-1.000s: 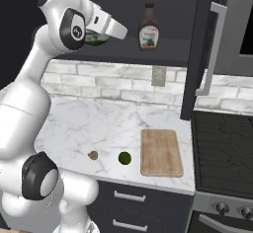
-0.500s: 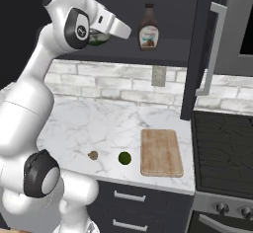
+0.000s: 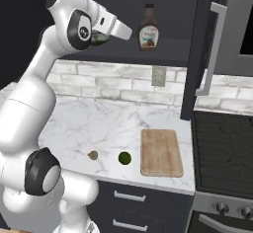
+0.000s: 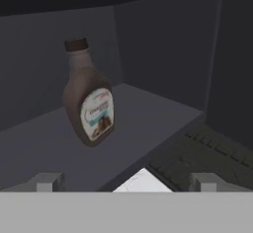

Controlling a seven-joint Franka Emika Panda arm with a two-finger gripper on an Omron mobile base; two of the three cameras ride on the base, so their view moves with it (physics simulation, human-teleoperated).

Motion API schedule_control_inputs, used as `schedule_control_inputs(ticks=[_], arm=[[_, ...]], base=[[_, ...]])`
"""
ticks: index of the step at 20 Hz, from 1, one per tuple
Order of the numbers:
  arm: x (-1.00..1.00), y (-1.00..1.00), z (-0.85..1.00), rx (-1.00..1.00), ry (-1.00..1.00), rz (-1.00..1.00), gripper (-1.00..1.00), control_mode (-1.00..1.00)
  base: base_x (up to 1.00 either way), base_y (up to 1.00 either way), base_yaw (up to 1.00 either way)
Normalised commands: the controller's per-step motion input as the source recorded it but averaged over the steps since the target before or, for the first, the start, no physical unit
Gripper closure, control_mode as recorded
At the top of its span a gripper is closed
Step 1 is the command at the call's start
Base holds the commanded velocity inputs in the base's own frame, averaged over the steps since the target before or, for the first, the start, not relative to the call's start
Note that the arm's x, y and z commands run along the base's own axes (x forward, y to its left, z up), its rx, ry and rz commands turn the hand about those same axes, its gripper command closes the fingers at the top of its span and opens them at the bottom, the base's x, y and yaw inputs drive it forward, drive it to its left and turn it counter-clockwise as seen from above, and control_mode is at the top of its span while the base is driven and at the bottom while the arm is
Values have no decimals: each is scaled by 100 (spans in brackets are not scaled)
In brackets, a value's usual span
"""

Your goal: Open the cabinet. Place the bowl and condiment on the counter. Then place the lime and garlic on the cutting board.

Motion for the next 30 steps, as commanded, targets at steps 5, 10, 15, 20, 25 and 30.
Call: schedule_control_inputs(ticks=[5, 10, 15, 20, 25, 30], arm=[[12, 0, -2, 0, 0, 0, -100, -100], [15, 0, -3, -1, 1, 0, -100, -100], [18, 0, -1, -2, 2, 0, -100, -100], [14, -3, 0, -1, 1, 0, -100, -100], [9, -19, 0, 0, 1, 0, -100, -100], [9, -15, 0, 0, 1, 0, -100, -100]], base=[[0, 0, 0], [0, 0, 0], [0, 0, 0], [0, 0, 0], [0, 0, 0], [0, 0, 0]])
